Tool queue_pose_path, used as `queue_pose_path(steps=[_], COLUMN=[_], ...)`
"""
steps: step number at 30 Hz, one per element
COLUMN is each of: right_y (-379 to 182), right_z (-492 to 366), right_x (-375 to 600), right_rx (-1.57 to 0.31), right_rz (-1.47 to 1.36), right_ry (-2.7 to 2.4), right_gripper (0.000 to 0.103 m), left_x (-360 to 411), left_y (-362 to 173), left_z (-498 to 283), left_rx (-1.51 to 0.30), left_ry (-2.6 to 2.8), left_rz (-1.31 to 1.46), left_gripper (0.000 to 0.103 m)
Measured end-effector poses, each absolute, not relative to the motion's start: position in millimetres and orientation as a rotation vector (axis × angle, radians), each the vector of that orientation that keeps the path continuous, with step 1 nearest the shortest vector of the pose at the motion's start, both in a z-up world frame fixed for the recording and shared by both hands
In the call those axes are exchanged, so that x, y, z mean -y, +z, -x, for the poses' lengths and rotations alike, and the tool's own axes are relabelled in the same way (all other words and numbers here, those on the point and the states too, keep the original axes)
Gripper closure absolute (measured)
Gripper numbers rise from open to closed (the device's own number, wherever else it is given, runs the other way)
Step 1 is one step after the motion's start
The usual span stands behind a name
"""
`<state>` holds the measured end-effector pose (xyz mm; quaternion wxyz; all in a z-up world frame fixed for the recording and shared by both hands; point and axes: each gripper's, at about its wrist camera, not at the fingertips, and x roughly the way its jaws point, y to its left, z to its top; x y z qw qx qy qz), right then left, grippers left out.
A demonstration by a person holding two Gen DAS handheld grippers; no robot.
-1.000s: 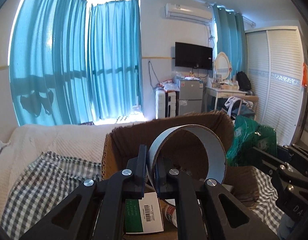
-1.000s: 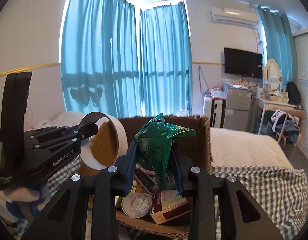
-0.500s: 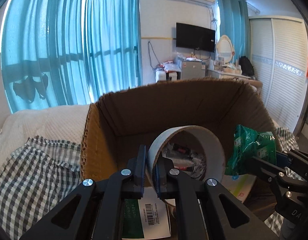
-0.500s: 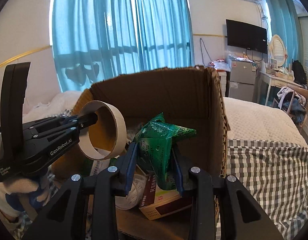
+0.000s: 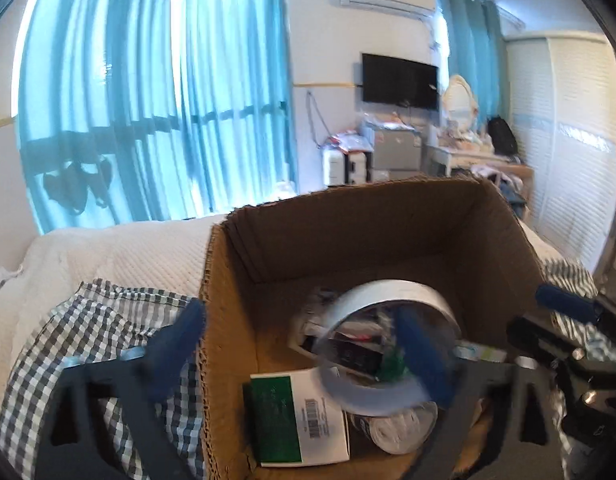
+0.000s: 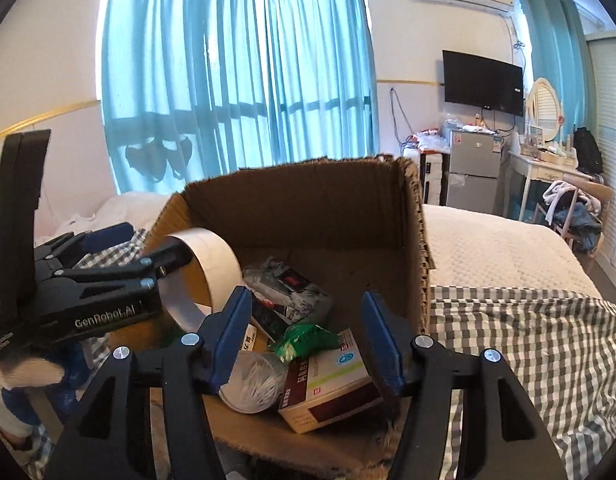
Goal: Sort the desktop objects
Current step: 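Carry the tape roll and green packet over the cardboard box with both grippers, then open both grippers to drop the tape roll and green packet into the box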
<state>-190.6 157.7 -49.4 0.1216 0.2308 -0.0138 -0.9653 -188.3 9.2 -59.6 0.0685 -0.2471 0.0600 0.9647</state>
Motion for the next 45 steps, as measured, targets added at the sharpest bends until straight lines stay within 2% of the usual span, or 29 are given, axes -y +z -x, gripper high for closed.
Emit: queue_pose_path(steps=[2,4,8,15,24,30,38,45], right_y=[-43,-35,-18,21,53,58,36,15], right_z=[183,170,151,115,57,27,13,25], right_x=[-158,-155,-152,-142,-138,-138,-152,-152], right_rx=[0.061,0.062,0.044,0.041,0.06,0.076,0.117,0.131], right_rz=[-0.671,-0.662,-0.624,-0.518,-0.397,-0.352,-0.382,-0.449], right_ry=[-2.823,-2.829,-2.858,-2.886,-2.891,-2.876,-2.847,-2.831], right_gripper=[0.045,0.045,0.043,0.037,0.021,0.013,0.01,0.01], left_x=[-17,-19,-16,9,54,68,84,88], left_y=[-62,-63,-55,-6,46,76,58,27], left_z=[190,185,175,141,85,47,29,38], left_rx=[-0.297,-0.333,-0.278,-0.13,0.113,0.164,0.245,0.198], left_ry=[2.922,2.954,2.934,2.952,2.916,2.945,2.954,2.979], left_rz=[0.773,0.785,0.811,0.718,0.651,0.492,0.431,0.492], left_gripper=[0.0,0.0,0.0,0.0,0.0,0.0,0.0,0.0])
